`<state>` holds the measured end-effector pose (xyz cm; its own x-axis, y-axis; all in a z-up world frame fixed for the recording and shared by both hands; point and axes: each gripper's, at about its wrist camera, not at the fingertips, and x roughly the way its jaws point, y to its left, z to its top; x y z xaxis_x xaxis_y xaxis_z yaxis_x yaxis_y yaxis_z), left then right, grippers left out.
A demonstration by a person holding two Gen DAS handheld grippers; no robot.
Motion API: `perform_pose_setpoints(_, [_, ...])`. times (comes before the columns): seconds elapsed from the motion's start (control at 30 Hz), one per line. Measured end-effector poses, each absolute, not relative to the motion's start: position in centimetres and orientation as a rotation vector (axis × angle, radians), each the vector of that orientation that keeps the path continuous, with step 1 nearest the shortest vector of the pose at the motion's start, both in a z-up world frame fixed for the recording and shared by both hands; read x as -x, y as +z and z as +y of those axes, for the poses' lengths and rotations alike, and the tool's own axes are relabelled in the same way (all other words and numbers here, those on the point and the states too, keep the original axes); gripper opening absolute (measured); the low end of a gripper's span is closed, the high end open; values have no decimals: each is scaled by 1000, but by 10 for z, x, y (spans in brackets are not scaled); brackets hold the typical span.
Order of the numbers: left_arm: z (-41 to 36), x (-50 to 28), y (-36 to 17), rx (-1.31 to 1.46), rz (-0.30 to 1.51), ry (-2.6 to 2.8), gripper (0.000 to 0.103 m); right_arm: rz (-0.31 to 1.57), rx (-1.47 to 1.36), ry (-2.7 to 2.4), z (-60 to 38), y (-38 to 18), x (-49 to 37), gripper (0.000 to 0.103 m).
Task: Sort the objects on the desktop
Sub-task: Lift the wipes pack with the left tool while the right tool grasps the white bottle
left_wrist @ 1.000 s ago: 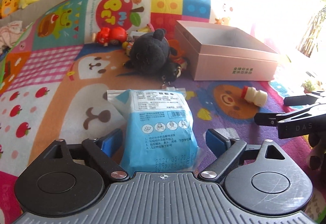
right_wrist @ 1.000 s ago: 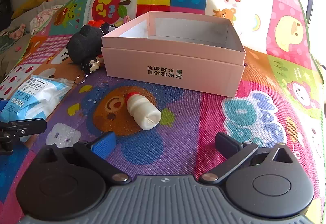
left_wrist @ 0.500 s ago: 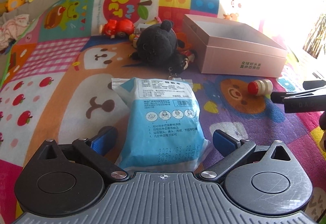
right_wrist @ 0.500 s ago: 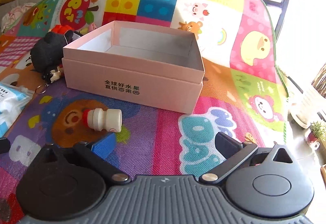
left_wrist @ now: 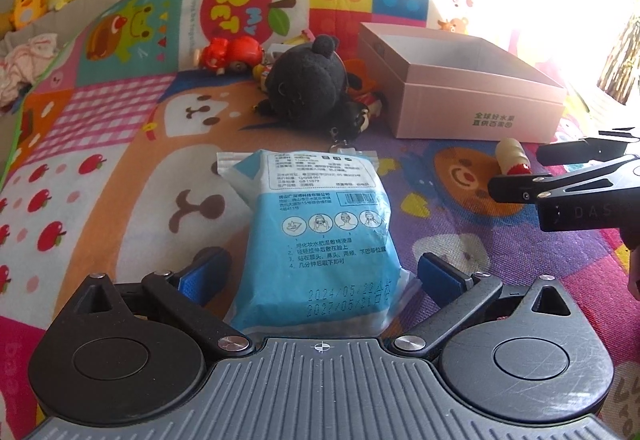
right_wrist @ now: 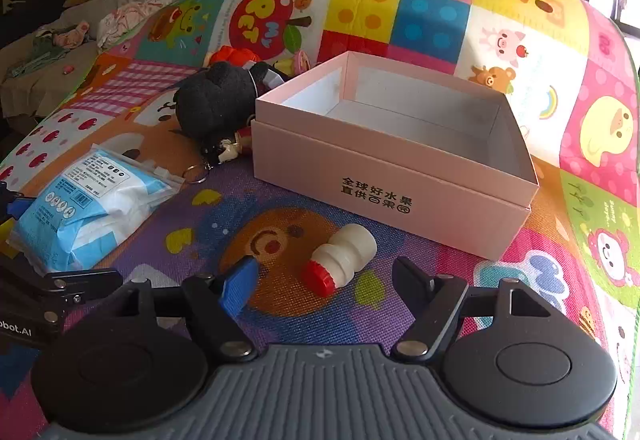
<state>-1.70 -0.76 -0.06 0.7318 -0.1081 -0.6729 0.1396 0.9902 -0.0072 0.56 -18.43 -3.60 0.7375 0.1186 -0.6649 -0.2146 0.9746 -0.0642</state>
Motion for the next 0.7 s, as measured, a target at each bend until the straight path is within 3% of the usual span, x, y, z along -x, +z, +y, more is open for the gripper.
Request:
perform_pose_setpoints(0.23, [-11,17,-1,-50,738,-138,103,749,50,358,-180,-32,9,75])
perform_pose_setpoints(0.7, [-10,18,-1,-49,738,-139,103,631,185,191,-169,-32,6,75])
